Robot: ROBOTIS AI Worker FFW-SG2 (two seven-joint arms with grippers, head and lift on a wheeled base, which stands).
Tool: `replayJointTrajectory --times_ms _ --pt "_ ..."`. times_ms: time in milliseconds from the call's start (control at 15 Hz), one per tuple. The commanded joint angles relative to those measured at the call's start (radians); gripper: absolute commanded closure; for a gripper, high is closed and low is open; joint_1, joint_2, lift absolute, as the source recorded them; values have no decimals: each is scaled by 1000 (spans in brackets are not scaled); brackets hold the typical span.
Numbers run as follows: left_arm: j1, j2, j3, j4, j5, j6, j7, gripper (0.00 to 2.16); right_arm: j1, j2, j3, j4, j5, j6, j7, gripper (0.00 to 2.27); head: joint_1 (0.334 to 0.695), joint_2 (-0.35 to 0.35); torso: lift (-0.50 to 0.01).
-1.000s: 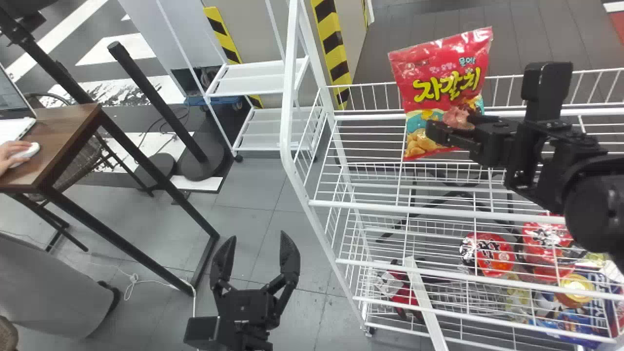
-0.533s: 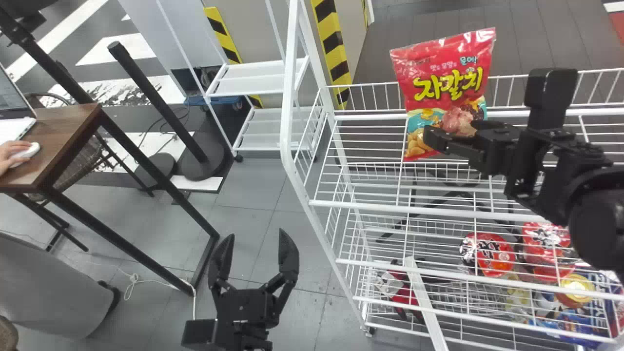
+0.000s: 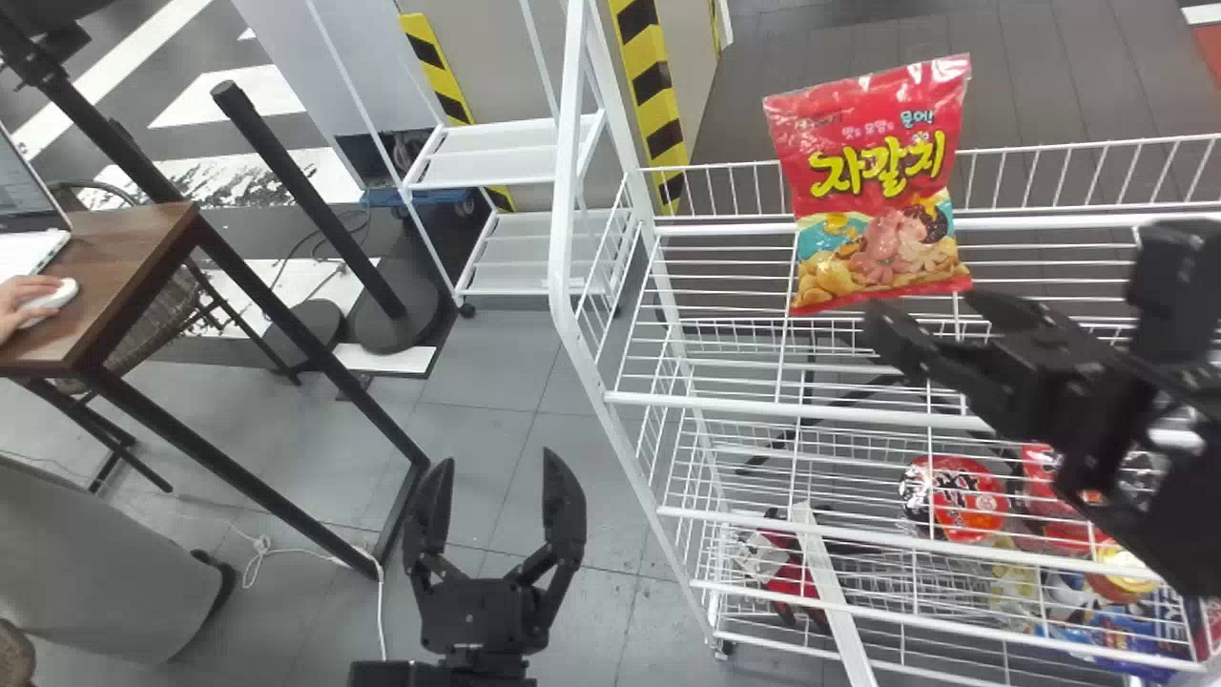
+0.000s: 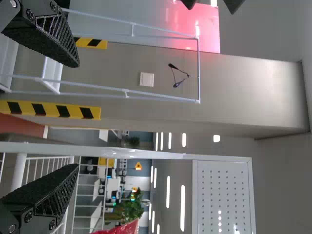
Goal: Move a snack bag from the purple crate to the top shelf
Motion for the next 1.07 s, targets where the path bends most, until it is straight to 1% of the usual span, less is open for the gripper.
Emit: replayJointTrajectory --times_ms 0,67,133,200,267,400,467,667,800,867,1000 --pt "11 2 -32 -11 -5 0 5 87 126 -17 -60 -52 39 -80 29 53 695 350 0" --pt "23 6 -44 -30 -8 0 5 87 182 -17 -94 -61 55 -148 41 49 695 340 0" --pt "37 10 -53 -48 -11 0 0 87 223 -17 -119 -61 53 -197 60 53 695 303 0" --pt "54 16 -67 -71 -12 0 -1 87 267 -17 -145 -63 56 -252 78 53 695 303 0" --pt "74 24 -79 -91 -17 -9 -3 87 301 -17 -165 -61 61 -286 86 56 695 256 0" --pt "111 38 -113 -123 -32 -34 -3 87 340 -17 -201 -51 59 -323 113 63 695 212 0" --pt "129 52 -140 -145 -41 -34 0 80 356 -17 -214 -46 61 -344 115 63 695 173 0" --pt "157 59 -222 -200 -106 -6 11 80 392 -22 -247 -18 67 -418 115 73 695 96 0" --pt "147 59 -259 -229 -129 86 9 83 413 -28 -267 15 75 -510 113 76 695 27 0" --pt "137 59 -271 -238 -130 138 9 87 427 -29 -278 35 73 -547 113 76 695 -53 0" --pt "103 56 -297 -263 -144 236 9 90 450 -34 -303 57 68 -571 113 80 695 -114 0"
